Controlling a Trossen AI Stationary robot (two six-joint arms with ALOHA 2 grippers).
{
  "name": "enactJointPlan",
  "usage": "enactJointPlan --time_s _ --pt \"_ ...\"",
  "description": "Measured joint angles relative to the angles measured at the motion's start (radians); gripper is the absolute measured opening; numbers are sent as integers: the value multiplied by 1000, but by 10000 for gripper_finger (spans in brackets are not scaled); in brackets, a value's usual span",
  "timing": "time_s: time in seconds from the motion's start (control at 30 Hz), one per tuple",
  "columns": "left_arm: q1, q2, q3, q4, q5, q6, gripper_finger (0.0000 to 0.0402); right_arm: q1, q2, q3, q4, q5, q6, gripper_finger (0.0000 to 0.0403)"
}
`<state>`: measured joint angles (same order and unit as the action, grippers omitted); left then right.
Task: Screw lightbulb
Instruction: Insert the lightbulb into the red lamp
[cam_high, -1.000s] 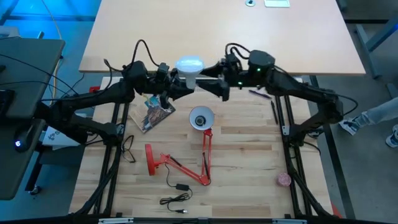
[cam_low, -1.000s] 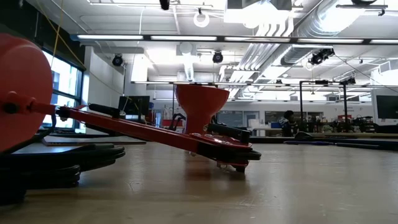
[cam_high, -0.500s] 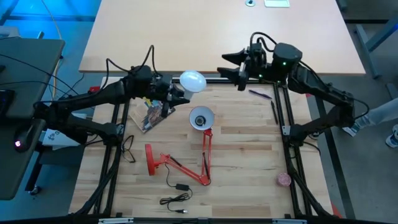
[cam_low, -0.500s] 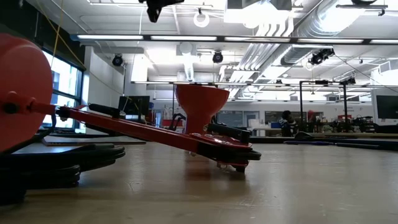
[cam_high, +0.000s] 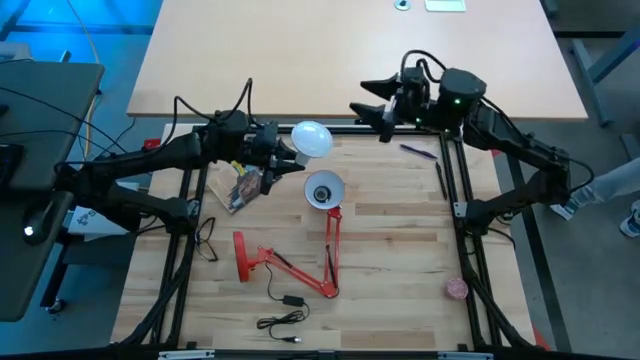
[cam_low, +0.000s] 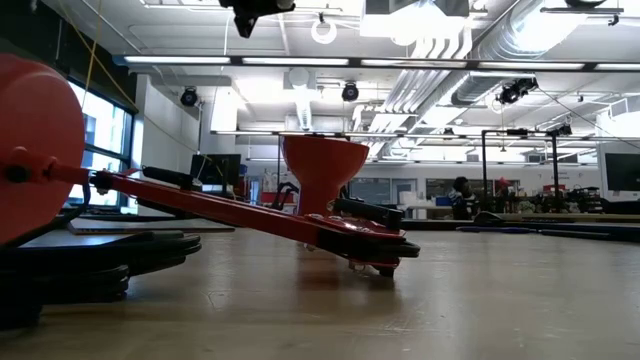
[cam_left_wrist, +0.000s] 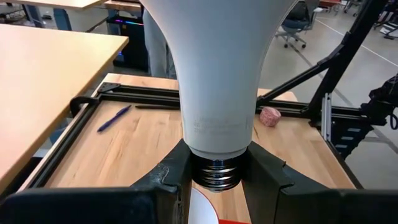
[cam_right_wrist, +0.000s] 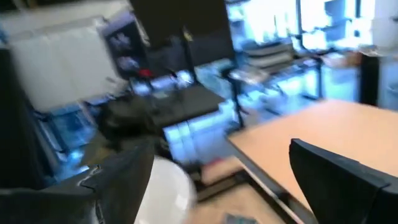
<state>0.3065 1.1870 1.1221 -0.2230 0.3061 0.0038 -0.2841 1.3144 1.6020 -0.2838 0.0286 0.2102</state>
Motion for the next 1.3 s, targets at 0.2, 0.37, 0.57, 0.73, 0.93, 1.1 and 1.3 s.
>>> enactJointPlan --time_s 0.2,0.37,0.57,0.73,0.93,1.1,1.3 --pt "-2 0 0 0 -4 0 90 36 9 0 -114 3 -11 397" --pt "-3 10 0 -26 -7 23 90 65 44 43 -201 -34 -55 399" --pt "-33 76 106 -247 -123 226 90 104 51 84 -304 -98 -100 399" --pt "-36 126 187 -322 -232 367 90 133 45 84 -362 -97 80 399" --pt "-50 165 249 -317 -311 560 90 149 59 83 -468 -84 -11 399" --pt "-83 222 292 -295 -393 650 90 148 73 83 -468 -32 -106 399" --pt "-98 306 342 -306 -475 648 90 166 110 82 -496 49 -195 399"
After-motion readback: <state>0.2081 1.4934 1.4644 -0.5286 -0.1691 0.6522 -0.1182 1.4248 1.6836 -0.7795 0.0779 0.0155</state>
